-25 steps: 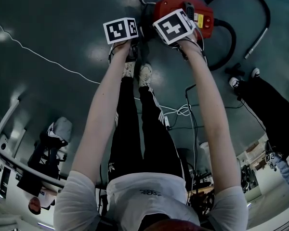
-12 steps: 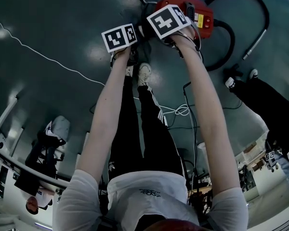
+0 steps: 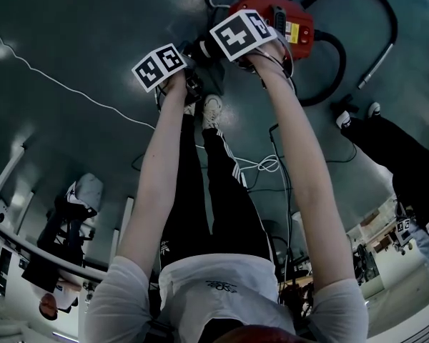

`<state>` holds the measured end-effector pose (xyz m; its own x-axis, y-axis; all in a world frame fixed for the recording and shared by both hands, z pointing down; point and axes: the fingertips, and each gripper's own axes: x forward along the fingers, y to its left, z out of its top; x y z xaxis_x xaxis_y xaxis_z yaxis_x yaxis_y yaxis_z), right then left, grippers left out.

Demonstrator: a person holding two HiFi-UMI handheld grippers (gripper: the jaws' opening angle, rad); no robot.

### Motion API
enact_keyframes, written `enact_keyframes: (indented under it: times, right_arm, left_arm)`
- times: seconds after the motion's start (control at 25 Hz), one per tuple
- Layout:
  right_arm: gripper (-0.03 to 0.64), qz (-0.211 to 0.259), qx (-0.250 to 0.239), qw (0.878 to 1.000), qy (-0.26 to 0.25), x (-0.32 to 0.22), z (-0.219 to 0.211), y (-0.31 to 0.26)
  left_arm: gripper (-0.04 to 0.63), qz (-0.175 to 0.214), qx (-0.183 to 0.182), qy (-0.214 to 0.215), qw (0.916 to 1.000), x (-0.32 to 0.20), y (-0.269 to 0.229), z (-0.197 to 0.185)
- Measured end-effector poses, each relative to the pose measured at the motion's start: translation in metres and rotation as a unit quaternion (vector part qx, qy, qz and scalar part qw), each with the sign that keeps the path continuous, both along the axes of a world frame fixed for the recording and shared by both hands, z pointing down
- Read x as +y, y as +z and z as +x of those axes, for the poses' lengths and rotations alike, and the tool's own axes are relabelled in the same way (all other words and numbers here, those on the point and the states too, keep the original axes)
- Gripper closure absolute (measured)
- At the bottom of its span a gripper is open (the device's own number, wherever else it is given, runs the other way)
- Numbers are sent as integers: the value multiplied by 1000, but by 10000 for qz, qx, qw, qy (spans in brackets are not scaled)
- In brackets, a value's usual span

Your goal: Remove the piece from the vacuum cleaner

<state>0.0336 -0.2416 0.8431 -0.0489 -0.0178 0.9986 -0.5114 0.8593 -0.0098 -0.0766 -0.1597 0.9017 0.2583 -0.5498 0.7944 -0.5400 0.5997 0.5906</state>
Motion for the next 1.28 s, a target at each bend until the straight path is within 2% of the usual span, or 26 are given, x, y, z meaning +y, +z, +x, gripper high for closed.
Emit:
enact_keyframes:
  times: [0.04, 0.2, 0.4, 0.52, 0.68, 0.84, 1.12, 1.2, 1.28]
  right_arm:
    - [606, -6, 22, 10000, 19, 0, 1, 0]
    - [606, -82, 24, 9999, 77, 1, 2, 1]
    - [606, 44, 55, 9999, -104, 4, -2, -2]
    - [606, -120, 232, 9995, -197, 1, -3, -3]
    - [606, -387, 576, 9975, -154, -4, 4, -8]
    - [606, -302, 610, 9976, -144, -5, 3, -10]
    - [606, -501, 840, 9952, -84, -7, 6, -10]
    - [606, -450, 748, 9961, -88, -6, 4, -8]
    - [606, -396, 687, 9968, -94, -5, 4, -7]
  left_arm:
    - [578, -17, 36, -26, 10000, 1, 0, -1]
    - [578, -60, -386, 666, 9970, -5, 3, -2]
    - [577, -38, -644, 1109, 9917, -9, 6, -8]
    - [577, 23, -780, 1350, 9878, -13, 5, -7]
    - [577, 96, -858, 1333, 9873, -7, 3, -5]
    - [577, 190, -834, 1226, 9888, -4, -1, -5]
    - [577, 233, -758, 944, 9924, 4, -7, -3]
    - [577, 275, -778, 1142, 9900, 2, -5, -4]
    - [577, 313, -944, 1627, 9817, -5, -3, -8]
